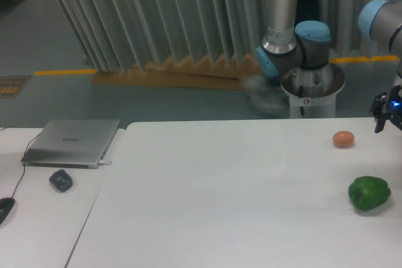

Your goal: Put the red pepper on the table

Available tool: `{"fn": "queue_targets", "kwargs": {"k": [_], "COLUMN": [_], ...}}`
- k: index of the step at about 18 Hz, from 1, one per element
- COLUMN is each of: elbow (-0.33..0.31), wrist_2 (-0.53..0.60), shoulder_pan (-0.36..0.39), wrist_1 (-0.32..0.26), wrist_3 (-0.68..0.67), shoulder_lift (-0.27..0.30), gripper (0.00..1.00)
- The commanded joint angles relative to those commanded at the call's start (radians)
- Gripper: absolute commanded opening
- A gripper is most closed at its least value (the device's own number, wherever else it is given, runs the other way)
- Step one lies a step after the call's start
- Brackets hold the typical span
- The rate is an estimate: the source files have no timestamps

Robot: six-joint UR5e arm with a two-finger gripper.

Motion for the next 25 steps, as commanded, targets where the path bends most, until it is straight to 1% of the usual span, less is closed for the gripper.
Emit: {"fn": "queue_targets", "kwargs": {"k": [10,14,21,22,23,25], "elbow": [0.0,0.0,0.0,0.0,0.0,0.0], "wrist_2": [-0.001,-0.001,0.009,0.015,0.02,0.02], "shoulder_pan": [0.0,0.024,0.029,0.035,0.06,0.09], "wrist_1": [-0.001,-0.001,-0.001,0.001,0.001,0.002], "wrist_3": [-0.002,0.0,0.015,0.017,0.03,0.093], "shoulder_lift": [0.002,0.014,0.012,0.012,0.014,0.014], "gripper": [1.0,1.0,1.0,1.0,1.0,1.0]}}
